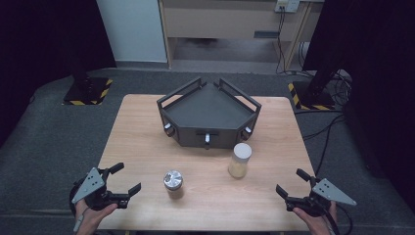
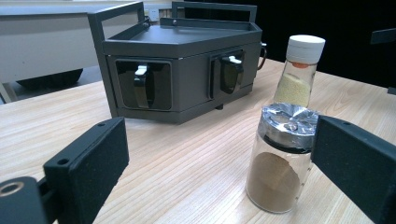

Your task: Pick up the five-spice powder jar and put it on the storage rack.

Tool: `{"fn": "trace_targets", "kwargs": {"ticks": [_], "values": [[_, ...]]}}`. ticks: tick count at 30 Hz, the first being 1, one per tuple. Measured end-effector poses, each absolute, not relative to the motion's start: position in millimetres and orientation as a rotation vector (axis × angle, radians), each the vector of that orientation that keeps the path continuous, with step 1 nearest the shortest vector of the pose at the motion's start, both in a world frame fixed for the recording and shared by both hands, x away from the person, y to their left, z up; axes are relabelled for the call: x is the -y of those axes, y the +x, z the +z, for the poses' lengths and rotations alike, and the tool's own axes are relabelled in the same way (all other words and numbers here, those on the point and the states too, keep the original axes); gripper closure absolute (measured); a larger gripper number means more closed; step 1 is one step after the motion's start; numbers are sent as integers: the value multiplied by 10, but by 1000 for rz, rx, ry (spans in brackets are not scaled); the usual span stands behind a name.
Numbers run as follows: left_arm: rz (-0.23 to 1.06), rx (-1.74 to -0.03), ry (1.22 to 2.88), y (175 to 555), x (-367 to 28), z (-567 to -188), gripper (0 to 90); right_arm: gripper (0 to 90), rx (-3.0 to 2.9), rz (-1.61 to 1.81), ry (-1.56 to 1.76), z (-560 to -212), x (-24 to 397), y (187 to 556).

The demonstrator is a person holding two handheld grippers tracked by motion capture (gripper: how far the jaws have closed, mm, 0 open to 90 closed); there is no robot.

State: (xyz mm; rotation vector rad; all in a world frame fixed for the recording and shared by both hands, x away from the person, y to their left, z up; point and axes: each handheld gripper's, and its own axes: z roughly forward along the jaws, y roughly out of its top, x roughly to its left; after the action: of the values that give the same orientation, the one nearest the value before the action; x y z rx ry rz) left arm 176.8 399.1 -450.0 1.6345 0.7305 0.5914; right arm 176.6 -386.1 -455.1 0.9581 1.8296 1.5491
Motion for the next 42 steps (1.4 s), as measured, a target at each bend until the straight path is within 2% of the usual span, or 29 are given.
{"fn": "trace_targets", "kwargs": {"ticks": [24, 42], "values": [[591, -703, 1652, 1764, -3967, -4483, 29, 26, -1812, 1557, 962, -4558, 3896, 1740], [571, -766, 1644, 1598, -4005, -4537, 27, 20, -1850, 1527, 959, -4550, 3863, 1728]]}}
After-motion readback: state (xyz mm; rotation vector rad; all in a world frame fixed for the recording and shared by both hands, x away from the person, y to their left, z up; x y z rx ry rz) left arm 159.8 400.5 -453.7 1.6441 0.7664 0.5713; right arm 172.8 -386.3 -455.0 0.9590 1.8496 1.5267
